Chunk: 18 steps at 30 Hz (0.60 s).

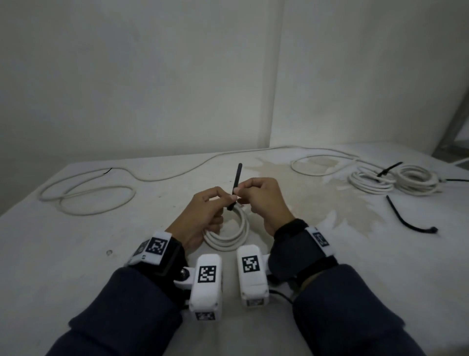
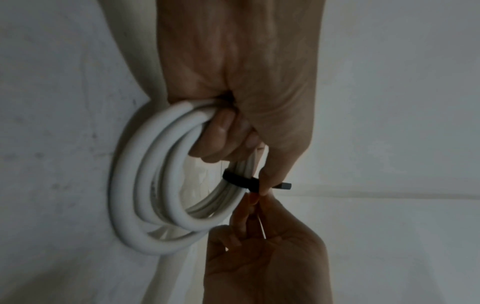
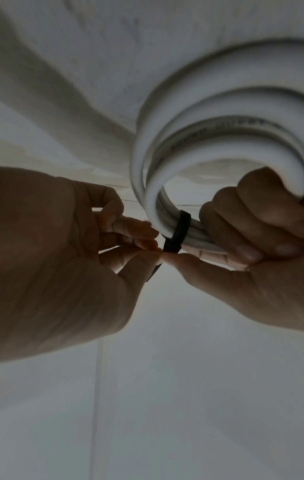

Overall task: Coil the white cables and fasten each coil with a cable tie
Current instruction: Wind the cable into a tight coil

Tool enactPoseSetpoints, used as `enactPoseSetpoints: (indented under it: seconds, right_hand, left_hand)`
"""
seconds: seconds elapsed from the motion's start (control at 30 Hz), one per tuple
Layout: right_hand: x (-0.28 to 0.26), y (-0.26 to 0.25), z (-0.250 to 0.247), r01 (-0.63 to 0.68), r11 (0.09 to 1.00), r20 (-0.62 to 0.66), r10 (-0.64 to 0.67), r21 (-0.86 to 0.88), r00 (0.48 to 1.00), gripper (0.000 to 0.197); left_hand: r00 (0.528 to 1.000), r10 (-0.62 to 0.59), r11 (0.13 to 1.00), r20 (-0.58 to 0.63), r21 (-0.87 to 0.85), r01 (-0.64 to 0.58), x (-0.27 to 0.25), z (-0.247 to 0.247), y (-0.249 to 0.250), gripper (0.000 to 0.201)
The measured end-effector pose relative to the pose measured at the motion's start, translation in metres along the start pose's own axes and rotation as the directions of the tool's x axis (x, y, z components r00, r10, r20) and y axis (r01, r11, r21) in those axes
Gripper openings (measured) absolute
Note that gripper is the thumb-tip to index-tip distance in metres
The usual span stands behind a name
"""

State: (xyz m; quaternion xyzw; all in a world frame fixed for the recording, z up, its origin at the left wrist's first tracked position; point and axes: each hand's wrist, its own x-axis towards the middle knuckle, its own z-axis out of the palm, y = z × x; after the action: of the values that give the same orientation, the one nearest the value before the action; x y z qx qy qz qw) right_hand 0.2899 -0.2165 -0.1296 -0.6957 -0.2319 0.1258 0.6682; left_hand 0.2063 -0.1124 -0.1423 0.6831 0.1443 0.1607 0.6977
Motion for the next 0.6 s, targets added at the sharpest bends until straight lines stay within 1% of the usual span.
enactPoseSetpoints:
  seconds: [0.07, 0.13, 0.2, 0.23, 0.3, 0.33, 0.4, 0.47, 0.6]
  right_hand:
    - [-0.006, -0.002, -0.004, -0.07, 0.997, 0.046, 0.069, 0.04, 0.997, 0.026]
    - [-0.011, -0.005, -0.01, -0.144, 0.988, 0.137, 0.135, 0.06, 0.981, 0.02]
    - [-0.016, -0.008, -0.017, -0.186, 0.981, 0.23, 0.167, 0.062, 0.959, 0.016]
    - [-0.018, -0.01, -0.021, -0.186, 0.981, 0.262, 0.168, 0.045, 0.95, 0.012]
    - [-0.022, -0.013, -0.032, -0.135, 0.989, 0.307, 0.146, -0.058, 0.941, 0.005]
    - [-0.023, -0.014, -0.038, -0.1, 0.99, 0.32, 0.128, -0.102, 0.939, 0.014]
    - [-0.026, -0.015, -0.054, -0.103, 0.986, 0.318, 0.139, -0.129, 0.938, 0.024]
    - [-0.026, -0.016, -0.072, -0.106, 0.983, 0.276, 0.144, -0.147, 0.95, 0.025]
    - [-0.015, -0.017, -0.119, -0.09, 0.977, 0.104, 0.112, -0.196, 0.988, 0.02]
  left_hand:
    - [1.0, 0.013, 1.0, -0.003, 0.025, -0.013, -0.003, 0.002, 0.001, 0.02]
    - [0.999, 0.031, 0.999, -0.015, 0.032, -0.031, -0.007, 0.002, 0.0, 0.022]
    - [0.999, 0.028, 1.0, -0.044, -0.001, -0.028, -0.01, 0.003, -0.002, 0.021]
    - [0.998, 0.015, 0.999, -0.056, -0.04, -0.017, -0.011, 0.004, -0.003, 0.021]
    - [0.998, -0.026, 0.989, -0.061, -0.146, 0.016, -0.01, 0.008, -0.002, 0.022]
    - [0.998, -0.046, 0.981, -0.051, -0.193, 0.035, -0.009, 0.011, -0.002, 0.022]
    - [0.997, -0.072, 0.966, -0.019, -0.252, 0.065, -0.005, 0.025, 0.001, 0.024]
    - [0.996, -0.089, 0.962, 0.017, -0.259, 0.09, 0.002, 0.046, 0.003, 0.025]
    - [0.992, -0.105, 0.971, 0.075, -0.207, 0.119, 0.026, 0.101, 0.008, 0.023]
